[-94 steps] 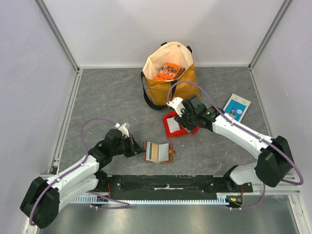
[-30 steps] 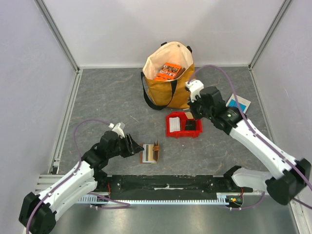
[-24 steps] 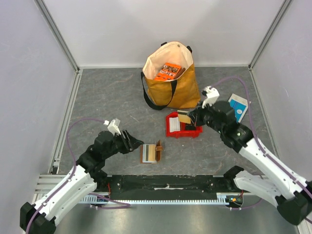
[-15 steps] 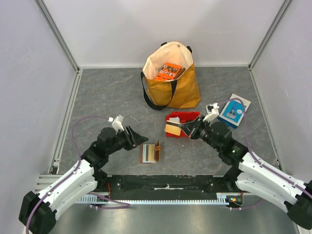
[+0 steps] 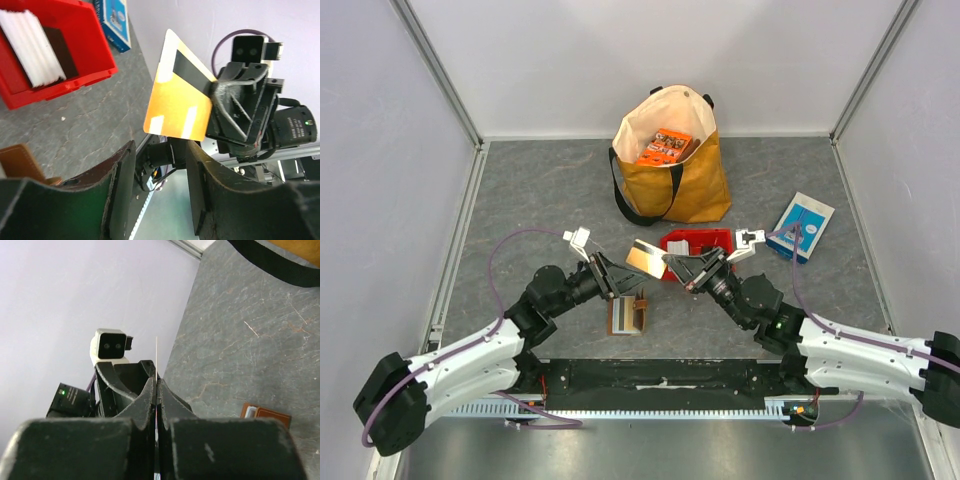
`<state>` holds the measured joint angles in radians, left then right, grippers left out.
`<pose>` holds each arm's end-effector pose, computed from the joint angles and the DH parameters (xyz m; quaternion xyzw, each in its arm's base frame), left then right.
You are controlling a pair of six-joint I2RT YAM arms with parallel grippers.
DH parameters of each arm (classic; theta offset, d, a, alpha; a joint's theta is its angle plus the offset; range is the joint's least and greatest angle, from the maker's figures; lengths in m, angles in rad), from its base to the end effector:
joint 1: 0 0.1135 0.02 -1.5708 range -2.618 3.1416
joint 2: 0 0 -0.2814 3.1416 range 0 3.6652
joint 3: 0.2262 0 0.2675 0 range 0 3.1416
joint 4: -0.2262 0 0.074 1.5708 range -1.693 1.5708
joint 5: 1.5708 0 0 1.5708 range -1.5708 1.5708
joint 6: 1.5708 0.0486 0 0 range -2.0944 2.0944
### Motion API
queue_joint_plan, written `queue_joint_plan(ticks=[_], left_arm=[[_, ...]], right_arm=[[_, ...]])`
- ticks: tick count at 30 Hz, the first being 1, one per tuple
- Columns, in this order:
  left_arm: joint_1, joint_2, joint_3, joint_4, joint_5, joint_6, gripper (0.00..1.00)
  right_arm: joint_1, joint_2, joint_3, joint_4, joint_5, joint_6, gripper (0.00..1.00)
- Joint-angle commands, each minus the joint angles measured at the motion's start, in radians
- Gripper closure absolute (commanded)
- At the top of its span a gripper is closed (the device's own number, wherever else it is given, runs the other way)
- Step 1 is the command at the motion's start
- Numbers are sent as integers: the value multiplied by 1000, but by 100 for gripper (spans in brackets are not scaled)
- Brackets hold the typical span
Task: Put the credit cards into the card holder
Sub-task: Open the card holder at the center of the board.
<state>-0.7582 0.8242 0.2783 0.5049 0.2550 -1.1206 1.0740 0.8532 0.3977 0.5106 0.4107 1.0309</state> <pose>0.1395 -0.1490 0.2310 -0.0423 0.7197 -0.6086 0.3314 0.1190 0.1787 0.2712 0.1336 0.6760 0.5482 0.4740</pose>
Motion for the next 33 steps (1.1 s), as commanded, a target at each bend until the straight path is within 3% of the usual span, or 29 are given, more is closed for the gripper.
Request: queue_joint_plan(ticks=[1, 17, 28, 32, 33], left_arm=[[-36, 4, -4, 156, -106, -33, 51], [-47, -33, -40, 261, -145, -25, 52], [-49, 1, -19, 291, -154, -22, 52], [-49, 33, -2, 297, -142, -21, 59], [-49, 39, -4, 303, -142, -22, 66]], right_arm=[[26, 24, 10, 106, 108, 32, 100], [41, -37, -16, 51, 171, 47, 100], [40, -2, 18, 26, 77, 41, 100], [40, 4, 10, 46, 53, 52, 100], [40, 7, 12, 48, 42, 52, 100]])
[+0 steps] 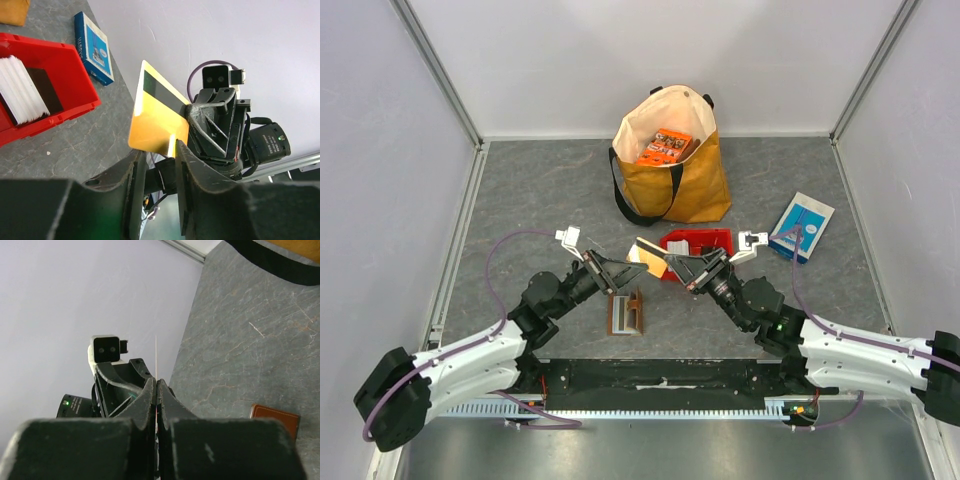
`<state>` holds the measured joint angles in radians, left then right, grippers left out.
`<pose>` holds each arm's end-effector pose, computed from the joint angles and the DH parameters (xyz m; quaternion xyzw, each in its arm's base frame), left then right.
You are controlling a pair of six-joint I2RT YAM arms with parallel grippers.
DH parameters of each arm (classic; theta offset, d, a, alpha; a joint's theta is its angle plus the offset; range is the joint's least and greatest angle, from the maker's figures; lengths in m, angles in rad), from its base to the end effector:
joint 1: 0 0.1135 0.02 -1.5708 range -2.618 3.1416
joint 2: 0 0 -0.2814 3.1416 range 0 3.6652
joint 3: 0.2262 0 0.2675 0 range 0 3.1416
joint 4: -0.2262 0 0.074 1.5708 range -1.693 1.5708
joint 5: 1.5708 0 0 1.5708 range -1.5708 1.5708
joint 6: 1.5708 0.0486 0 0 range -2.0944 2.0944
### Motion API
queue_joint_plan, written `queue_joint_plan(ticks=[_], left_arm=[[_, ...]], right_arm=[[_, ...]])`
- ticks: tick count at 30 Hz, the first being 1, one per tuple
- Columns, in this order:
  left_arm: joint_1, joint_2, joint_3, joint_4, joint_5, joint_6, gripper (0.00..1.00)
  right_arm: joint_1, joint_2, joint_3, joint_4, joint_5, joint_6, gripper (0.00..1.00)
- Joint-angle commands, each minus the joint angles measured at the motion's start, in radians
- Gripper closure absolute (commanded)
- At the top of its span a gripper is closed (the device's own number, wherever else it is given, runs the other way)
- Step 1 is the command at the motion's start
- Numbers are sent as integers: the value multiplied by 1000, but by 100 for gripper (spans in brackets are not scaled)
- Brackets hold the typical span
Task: Put the credit cards into the card holder
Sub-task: Open the card holder at the center of the board.
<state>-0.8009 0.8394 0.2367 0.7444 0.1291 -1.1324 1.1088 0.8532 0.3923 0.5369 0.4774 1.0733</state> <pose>0.1360 -0.1492 0.2418 -0.0598 0.6530 -0.6444 0.3934 0.1145 0.1798 0.2722 0.1617 0.6634 0.5580 0.4715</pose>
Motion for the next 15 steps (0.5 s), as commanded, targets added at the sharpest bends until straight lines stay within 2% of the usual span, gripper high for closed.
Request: queue_joint_plan(ticks=[1, 4, 7, 8, 10, 11, 15], left_arm=[[-6, 30, 35, 73, -16, -13, 74], [-6, 41, 36, 85, -10, -15, 96], [-6, 29, 35, 64, -6, -7, 98], [-6, 17, 36, 49, -8, -3, 98], [-4, -11, 52, -34, 0, 26, 98], [-3, -29, 67, -103, 7, 45, 98], [5, -72, 101, -284, 91, 135, 98]], right_arm=[[6, 12, 20, 24, -32, 10, 100], [5, 7, 11, 23, -30, 16, 100], [5, -6, 14, 0, -26, 2, 95], [5, -14, 13, -3, -33, -21, 88], [0, -51, 28, -52, -37, -114, 55], [-7, -69, 55, -108, -37, -165, 47], [-85, -92, 202, -349, -150, -332, 35]])
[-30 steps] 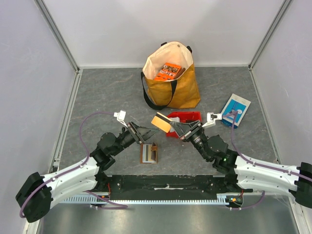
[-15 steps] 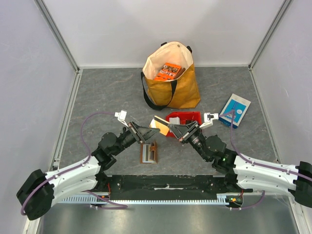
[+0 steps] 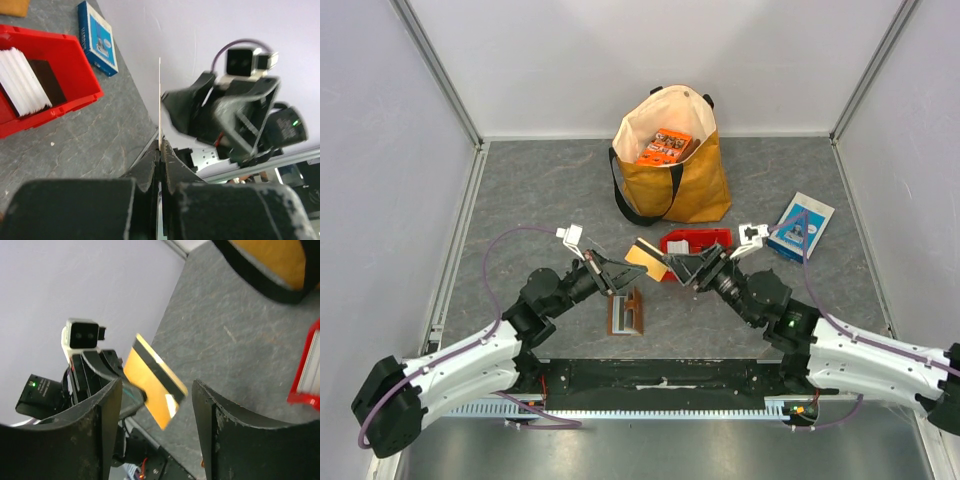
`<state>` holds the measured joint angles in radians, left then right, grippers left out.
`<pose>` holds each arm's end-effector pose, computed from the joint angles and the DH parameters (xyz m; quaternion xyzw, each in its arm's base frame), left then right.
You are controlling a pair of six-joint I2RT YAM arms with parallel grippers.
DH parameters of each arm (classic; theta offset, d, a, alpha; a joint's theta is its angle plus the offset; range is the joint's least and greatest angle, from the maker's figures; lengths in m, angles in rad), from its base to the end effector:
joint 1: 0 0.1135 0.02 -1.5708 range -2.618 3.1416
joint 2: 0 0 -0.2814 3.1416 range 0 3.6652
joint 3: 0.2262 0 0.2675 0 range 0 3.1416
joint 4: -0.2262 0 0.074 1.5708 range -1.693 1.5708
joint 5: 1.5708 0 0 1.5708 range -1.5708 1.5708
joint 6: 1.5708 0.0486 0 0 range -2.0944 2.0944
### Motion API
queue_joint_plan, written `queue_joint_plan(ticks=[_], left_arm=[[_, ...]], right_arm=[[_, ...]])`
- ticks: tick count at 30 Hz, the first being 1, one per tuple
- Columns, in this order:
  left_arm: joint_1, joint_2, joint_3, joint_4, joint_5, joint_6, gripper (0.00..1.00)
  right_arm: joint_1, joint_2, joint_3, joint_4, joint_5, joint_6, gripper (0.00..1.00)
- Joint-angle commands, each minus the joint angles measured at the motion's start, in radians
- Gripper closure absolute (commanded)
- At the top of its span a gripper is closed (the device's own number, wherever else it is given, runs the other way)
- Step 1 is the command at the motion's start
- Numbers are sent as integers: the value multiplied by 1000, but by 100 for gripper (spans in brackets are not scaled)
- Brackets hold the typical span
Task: Put the credit cards into the card holder
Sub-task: Open the card holder at the center of the board.
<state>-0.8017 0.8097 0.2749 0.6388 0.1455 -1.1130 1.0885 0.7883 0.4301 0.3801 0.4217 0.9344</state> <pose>0.1356 -0.1502 0.2487 -0.0501 0.6679 -0.6339 0.3868 0.1127 0.1725 0.2804 0.0965 0.6933 0.5148 0.4950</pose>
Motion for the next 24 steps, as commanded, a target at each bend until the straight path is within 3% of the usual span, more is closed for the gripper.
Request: queue_joint_plan(ticks=[1, 5, 8, 12, 19, 24], left_arm=[[15, -43, 66, -201, 112, 139, 98], [71, -4, 102, -266, 371, 229, 98], [101, 16, 136, -304, 524, 284, 98], [124, 16, 197, -384, 609, 367, 98], [173, 19, 218, -398, 657, 394, 98], [188, 29, 216, -387, 680, 394, 98]], right_arm=[[-103, -17, 195, -231, -169, -222, 34], [-278, 80, 292, -326, -586, -316, 35], [-315, 152, 372, -435, -694, -393, 38], [-323, 229, 444, -523, -901, -474, 37], [-323, 213, 415, -572, -957, -500, 36], [-323, 201, 394, -550, -1020, -490, 44]])
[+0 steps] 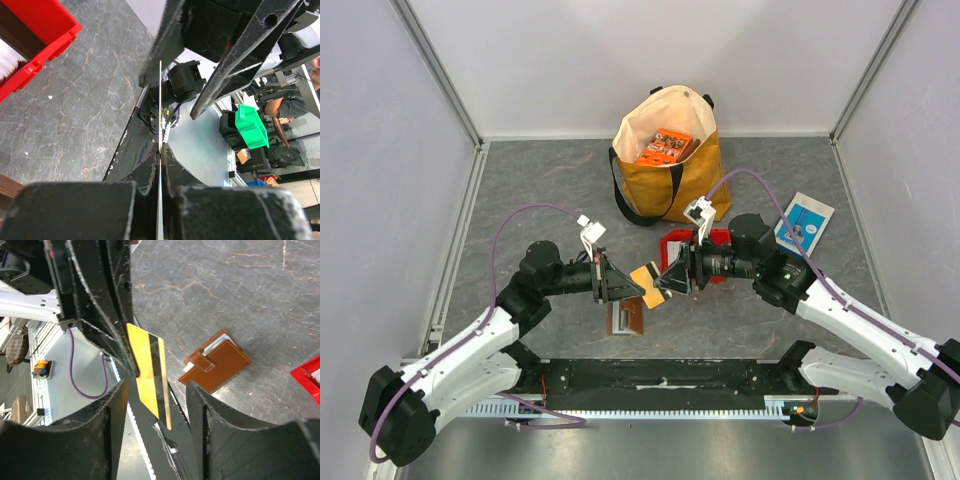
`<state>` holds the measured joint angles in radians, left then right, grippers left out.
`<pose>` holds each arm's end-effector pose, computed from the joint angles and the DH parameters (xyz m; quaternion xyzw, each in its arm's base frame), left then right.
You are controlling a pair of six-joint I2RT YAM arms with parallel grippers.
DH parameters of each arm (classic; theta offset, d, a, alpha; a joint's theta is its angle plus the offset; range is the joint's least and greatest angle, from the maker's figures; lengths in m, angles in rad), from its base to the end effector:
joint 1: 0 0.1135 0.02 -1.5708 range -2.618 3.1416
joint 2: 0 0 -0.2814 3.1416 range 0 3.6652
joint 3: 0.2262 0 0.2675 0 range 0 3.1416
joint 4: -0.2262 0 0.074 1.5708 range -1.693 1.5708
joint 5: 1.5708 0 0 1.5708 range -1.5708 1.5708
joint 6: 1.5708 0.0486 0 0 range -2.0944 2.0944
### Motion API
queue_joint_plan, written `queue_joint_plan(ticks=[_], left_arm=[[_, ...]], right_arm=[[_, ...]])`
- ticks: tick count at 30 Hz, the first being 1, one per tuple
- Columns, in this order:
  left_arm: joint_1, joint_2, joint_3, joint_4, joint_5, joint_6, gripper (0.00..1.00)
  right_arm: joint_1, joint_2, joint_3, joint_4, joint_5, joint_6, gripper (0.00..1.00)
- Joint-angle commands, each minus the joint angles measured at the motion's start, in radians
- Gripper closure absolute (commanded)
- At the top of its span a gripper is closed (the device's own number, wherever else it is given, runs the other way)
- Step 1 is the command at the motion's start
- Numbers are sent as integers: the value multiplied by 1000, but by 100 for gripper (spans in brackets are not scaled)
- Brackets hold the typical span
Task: Put the credit cards into the card holder
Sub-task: Open the card holder at the center of the board.
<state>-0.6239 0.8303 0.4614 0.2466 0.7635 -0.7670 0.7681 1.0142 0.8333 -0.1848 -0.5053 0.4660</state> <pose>0.1453 -0.1460 0.2699 0.1965 0.7109 -0.6082 0.2933 0.1616 0.1888 0.3229 -0.2601 0.7673 0.4855 0.3284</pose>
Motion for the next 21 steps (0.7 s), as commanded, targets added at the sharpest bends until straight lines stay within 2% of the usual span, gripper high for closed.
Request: queue_joint_plan(ticks=[1, 8, 10, 12, 13, 19, 21], left_arm=[[10, 10, 31, 10, 66, 48, 98], [13, 24, 26, 46, 82, 40, 98], [13, 26, 25, 56, 86, 37, 98], [13, 27, 20, 65, 92, 34, 98], [13, 27, 17, 68, 91, 32, 98], [16, 39, 13, 77, 83, 26, 98], [21, 36, 14, 43, 56, 35, 95]], right_arm=[[-3, -22, -13, 28, -110, -14, 46], [-3, 11, -28, 80, -185, 13, 53], [-3, 11, -33, 97, -199, 20, 62], [-3, 11, -34, 113, -200, 29, 65], [-3, 11, -36, 117, -208, 31, 73], [-3, 12, -53, 169, -257, 57, 99], [-3, 3, -56, 168, -236, 59, 100]])
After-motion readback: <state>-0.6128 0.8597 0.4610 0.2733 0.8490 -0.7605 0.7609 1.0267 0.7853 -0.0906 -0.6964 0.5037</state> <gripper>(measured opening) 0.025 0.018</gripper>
